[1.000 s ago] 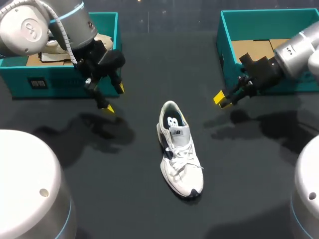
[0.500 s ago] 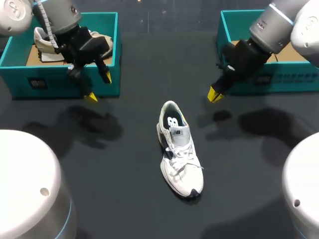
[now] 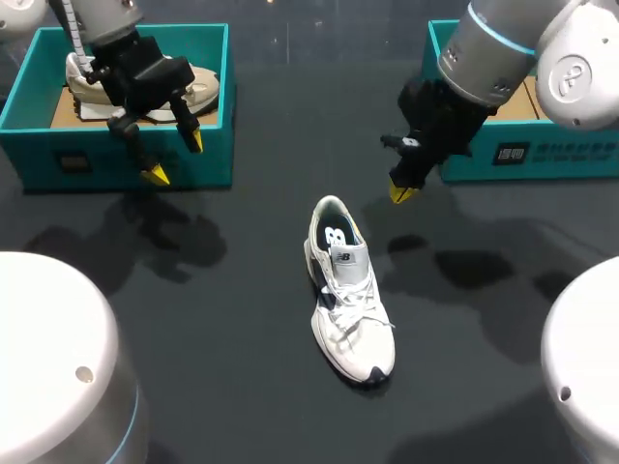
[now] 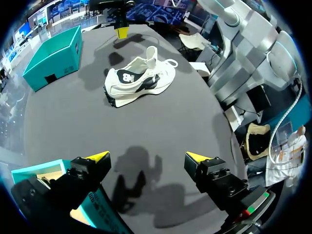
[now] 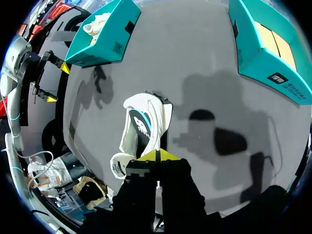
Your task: Take the shoe out of the shoebox, open the shoe tongue, remove and reinsert the insole, then place the shoe into the shoebox
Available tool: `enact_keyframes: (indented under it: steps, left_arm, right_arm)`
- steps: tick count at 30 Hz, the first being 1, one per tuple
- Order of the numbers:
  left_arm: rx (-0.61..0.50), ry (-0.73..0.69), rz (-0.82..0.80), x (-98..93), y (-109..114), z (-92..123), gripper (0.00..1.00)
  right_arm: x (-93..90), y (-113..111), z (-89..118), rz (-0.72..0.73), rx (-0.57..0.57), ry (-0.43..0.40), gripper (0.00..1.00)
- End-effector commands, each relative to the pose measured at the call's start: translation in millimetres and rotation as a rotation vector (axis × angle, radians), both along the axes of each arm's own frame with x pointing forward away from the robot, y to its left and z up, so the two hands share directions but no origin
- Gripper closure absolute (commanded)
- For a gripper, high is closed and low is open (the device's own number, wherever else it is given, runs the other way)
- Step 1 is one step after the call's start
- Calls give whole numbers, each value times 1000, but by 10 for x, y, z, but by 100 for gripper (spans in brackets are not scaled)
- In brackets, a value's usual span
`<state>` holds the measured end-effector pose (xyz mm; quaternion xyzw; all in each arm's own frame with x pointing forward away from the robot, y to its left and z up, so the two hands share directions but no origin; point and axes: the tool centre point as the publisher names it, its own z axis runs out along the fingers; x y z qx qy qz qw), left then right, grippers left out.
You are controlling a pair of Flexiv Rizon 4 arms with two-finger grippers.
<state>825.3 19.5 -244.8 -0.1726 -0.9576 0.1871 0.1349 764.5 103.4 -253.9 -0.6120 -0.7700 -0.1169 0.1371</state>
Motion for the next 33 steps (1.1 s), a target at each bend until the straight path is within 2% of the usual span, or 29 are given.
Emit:
enact_keyframes:
  steps: [1, 2, 4, 10, 14, 16, 28, 30, 33]
  left_arm:
    - [8, -4, -34, -5, -7, 18, 0]
    - [6, -11, -64, 1, 1, 40, 0]
    - [9, -27, -94, 52, 61, 81, 0]
    - [-11, -58, -167, 178, 302, 182, 0]
    - [-7, -88, -202, 254, 447, 213, 0]
    - [-6, -99, -222, 306, 519, 230, 0]
    - [-6, -99, -222, 306, 519, 230, 0]
    - [-6, -99, -222, 306, 519, 230, 0]
    - [-6, -99, -222, 306, 519, 230, 0]
  right_arm:
    - [-33, -1, 37, -4, -69, -21, 100]
    - [-33, -1, 37, -4, -69, -21, 100]
    - [-21, 161, 35, -4, -96, -47, 100]
    - [-65, 457, 63, -43, -204, -111, 100]
    - [-83, 591, 11, -66, -271, -135, 100]
    - [-104, 710, -63, -57, -347, -196, 100]
    - [-104, 710, -63, -57, -347, -196, 100]
    - [-83, 762, -159, -46, -377, -215, 100]
    - [-121, 836, -300, -3, -482, -316, 100]
